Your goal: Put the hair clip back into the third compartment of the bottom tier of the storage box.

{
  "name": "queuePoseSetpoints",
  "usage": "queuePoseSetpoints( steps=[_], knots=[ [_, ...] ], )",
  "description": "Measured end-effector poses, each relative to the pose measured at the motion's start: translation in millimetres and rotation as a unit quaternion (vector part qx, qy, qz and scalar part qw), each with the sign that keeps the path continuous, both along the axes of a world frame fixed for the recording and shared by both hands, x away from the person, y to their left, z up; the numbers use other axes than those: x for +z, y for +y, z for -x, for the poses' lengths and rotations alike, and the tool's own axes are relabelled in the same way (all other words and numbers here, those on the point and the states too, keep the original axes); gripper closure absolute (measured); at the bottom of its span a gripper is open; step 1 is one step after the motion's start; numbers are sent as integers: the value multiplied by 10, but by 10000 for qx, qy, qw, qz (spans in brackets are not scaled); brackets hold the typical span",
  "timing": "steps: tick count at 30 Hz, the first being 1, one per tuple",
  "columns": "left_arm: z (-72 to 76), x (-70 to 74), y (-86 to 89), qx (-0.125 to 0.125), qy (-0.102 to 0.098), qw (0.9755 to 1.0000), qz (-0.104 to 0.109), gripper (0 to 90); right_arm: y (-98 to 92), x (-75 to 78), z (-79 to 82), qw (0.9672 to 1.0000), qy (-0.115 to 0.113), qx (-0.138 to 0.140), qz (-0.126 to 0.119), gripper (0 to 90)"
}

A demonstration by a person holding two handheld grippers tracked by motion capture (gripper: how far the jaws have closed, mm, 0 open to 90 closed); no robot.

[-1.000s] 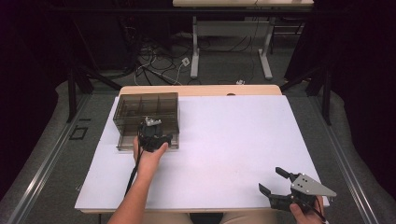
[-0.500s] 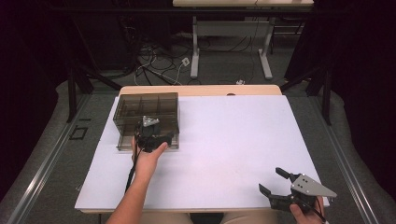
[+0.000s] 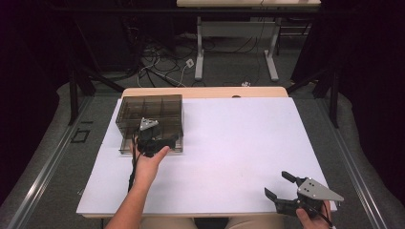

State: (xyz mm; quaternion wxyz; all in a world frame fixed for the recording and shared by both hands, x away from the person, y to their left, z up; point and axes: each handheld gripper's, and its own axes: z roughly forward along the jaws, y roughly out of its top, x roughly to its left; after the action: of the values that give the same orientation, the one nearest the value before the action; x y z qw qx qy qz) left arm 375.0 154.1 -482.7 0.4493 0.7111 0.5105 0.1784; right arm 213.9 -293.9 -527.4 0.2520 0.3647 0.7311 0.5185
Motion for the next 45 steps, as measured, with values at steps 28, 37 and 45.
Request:
queuePoseSetpoints(
  steps=[28,37,45],
  knots=[
    [603,422,70,-630,-782,9949,113,4,-13,0,10,10000,33,-59,-39,148],
    [841,495,206,-666,-860,9939,183,12,-13,-2,7,10000,8,-52,-44,147],
    [1021,506,314,-628,-930,9935,165,12,-16,3,13,10000,19,-69,-1,147]
  ],
)
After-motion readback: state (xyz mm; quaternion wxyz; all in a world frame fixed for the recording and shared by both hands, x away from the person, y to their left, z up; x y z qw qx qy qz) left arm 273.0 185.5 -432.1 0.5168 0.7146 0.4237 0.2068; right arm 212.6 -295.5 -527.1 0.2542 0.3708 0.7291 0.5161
